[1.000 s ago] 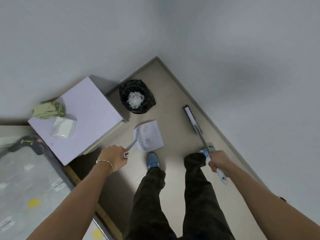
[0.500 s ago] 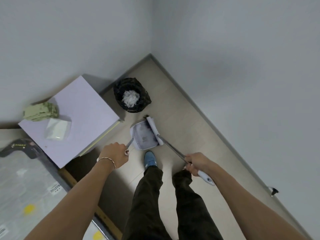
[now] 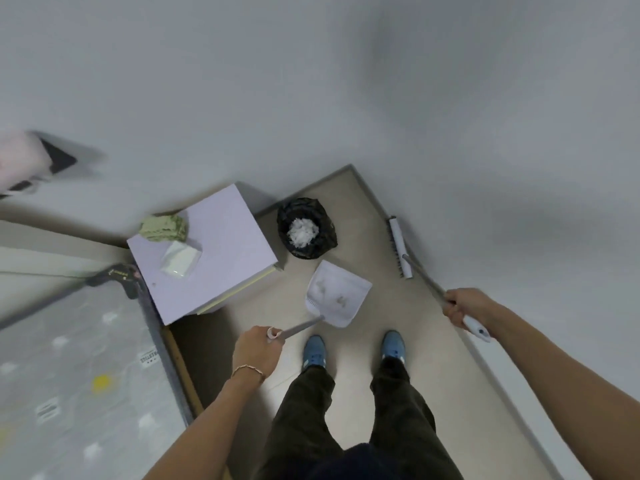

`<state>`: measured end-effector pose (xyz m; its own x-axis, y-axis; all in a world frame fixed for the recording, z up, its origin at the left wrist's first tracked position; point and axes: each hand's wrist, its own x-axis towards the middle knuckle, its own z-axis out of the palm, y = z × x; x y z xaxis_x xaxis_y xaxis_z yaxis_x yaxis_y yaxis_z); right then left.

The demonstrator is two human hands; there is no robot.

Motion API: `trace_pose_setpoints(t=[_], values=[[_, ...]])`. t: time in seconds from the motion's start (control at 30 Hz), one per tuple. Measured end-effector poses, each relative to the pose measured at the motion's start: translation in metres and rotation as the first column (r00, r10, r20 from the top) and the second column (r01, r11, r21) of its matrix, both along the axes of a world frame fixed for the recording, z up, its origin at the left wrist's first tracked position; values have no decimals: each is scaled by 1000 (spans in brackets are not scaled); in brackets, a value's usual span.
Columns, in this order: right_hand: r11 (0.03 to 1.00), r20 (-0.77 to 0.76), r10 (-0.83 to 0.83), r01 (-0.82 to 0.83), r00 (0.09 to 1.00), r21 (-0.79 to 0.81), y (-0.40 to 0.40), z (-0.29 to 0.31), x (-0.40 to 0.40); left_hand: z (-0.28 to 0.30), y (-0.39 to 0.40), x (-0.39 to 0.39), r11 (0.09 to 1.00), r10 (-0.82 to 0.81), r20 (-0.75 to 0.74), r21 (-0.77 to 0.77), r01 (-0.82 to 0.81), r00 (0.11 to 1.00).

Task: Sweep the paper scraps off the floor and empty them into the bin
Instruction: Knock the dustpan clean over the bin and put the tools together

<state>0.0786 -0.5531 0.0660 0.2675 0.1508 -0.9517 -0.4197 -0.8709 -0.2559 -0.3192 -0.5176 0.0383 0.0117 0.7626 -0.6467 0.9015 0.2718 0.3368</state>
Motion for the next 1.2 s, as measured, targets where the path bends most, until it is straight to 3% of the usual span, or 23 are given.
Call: trace_pose_setpoints(t=[0.23, 0.37, 0.47, 0.63, 0.73, 0.93, 1.07, 1.2], values=[[982, -35, 190, -189, 981, 30, 37, 8, 44, 45, -36, 28, 934, 342, 156, 54, -354, 927], [970, -100, 242, -242, 965, 15, 48, 10, 67, 69, -53, 43, 809, 531, 282, 113, -577, 799], [961, -162, 275, -276, 948, 20, 56, 14, 80, 82, -69, 57, 615, 699, 404, 80, -784, 590], [955, -218, 298, -288, 930, 78, 63, 28, 74, 89, -83, 77, 217, 866, 481, -117, -969, 136], [956, -244, 293, -275, 924, 104, 60, 35, 69, 75, -86, 82, 31, 886, 450, -302, -953, -114], [949, -182, 271, -231, 945, 216, 60, 63, 53, 48, -83, 85, -185, 776, 330, -695, -695, -537], [937, -130, 277, -238, 952, 257, 61, 73, 36, 37, -68, 84, -309, 678, 197, -798, -518, -708], [936, -133, 282, -242, 950, 255, 67, 86, 22, 28, -60, 84, -361, 604, 22, -884, -298, -797]])
